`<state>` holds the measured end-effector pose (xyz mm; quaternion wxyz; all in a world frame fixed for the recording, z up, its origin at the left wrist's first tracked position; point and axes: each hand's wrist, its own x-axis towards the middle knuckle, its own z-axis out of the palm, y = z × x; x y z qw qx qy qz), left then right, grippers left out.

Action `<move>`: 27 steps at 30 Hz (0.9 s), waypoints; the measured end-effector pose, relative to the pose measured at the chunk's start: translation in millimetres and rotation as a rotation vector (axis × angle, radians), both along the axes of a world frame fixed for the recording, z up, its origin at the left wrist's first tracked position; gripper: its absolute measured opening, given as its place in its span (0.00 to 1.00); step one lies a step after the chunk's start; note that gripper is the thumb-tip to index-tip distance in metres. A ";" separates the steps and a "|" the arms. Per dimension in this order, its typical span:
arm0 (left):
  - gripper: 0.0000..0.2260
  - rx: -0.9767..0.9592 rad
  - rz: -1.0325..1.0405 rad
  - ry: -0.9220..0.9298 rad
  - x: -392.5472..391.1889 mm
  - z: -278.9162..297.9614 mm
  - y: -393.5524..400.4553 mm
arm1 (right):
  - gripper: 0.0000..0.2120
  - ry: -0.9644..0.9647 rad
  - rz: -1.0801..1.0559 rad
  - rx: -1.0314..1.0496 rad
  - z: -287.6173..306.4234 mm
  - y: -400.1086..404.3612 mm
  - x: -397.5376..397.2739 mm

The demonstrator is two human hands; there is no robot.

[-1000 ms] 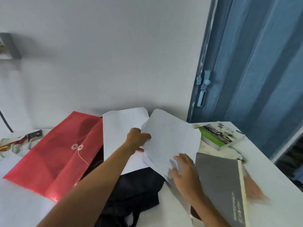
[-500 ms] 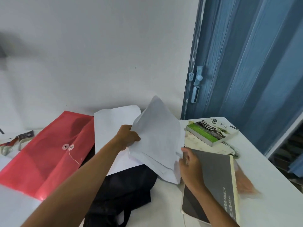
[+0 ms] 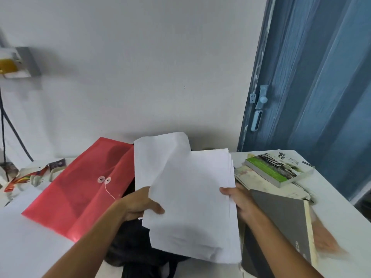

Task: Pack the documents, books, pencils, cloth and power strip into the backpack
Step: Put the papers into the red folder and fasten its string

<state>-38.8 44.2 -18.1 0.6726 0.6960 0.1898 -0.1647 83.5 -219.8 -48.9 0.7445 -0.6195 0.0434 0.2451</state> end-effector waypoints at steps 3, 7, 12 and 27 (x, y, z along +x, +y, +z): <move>0.19 -0.164 0.060 -0.050 1.9 4.0 1.0 | 0.14 0.020 0.062 0.052 -1.9 0.7 -3.1; 0.11 -0.229 0.241 -0.084 17.6 6.1 3.9 | 0.14 0.028 0.150 0.063 -1.0 -1.3 -5.4; 0.24 0.046 0.205 -0.148 19.0 -4.7 -13.0 | 0.11 0.019 0.041 0.061 -3.9 2.3 -1.8; 0.22 0.784 0.600 -0.207 22.7 -14.2 24.9 | 0.13 -0.086 0.078 -0.059 13.4 38.7 21.6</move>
